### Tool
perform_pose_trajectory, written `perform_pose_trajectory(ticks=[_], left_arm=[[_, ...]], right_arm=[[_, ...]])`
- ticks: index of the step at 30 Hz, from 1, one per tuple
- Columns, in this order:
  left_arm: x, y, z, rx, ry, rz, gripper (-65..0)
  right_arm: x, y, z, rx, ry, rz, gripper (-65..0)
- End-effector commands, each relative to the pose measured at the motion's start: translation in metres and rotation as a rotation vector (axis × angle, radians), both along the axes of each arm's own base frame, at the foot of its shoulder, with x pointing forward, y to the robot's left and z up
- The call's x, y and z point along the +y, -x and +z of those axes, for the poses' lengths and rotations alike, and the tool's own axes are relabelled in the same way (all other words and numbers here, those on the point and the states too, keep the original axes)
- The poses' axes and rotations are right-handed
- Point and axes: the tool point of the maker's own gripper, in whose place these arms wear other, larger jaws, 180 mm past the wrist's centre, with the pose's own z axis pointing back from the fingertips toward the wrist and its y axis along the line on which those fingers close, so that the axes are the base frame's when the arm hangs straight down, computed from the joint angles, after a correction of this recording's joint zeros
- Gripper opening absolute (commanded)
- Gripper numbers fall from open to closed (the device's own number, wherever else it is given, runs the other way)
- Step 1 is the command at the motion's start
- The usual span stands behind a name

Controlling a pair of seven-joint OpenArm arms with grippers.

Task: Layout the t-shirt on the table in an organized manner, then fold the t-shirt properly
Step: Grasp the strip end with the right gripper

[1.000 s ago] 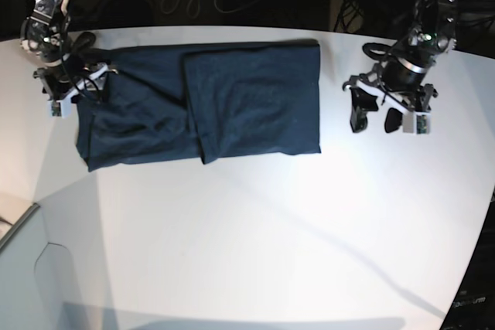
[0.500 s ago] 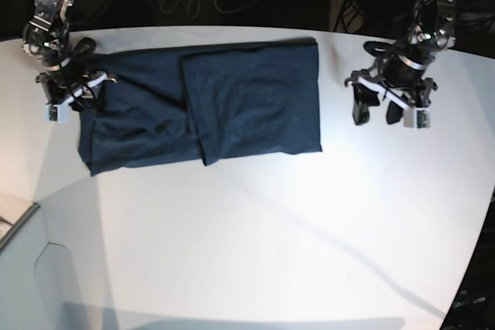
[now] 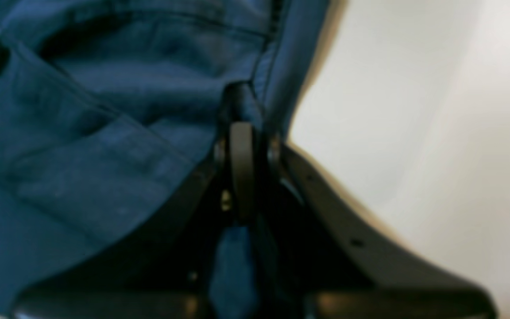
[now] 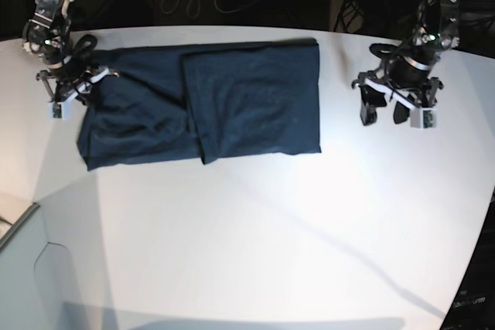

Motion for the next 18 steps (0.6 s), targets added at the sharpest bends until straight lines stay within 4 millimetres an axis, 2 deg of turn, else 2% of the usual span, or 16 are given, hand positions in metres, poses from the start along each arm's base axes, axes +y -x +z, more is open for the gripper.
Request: perform_pose_trajectory(ticks=[1,3,9,13,18], left_arm=[[0.002,-0.008,0.011,-0.048,-0.004,-0.001,-24.8],[0.002,-0.008,0.011,-0.048,-0.004,-0.001,-24.8],[0.002,-0.008,0.011,-0.048,-0.004,-0.001,-24.8],[0.002,-0.008,0.011,-0.048,-0.004,-0.001,-24.8],[0.002,-0.008,0.012,-0.049,-0.004,-0.001,-24.8]], right_arm=[[-0.004,-0.007,0.015,-0.045,0.021,0.016,-65.0],[0.002,-0.016,0.032,-0.096,0.031,0.019,-65.0],[0.014,-0.028,0.070,-0.198,0.068,0.045,-65.0],[0.037,-0.029,0.089,-0.250,0.054,0.138,-65.0],[0.056,-0.034,0.106,-0.301,0.041,0.147,-65.0]])
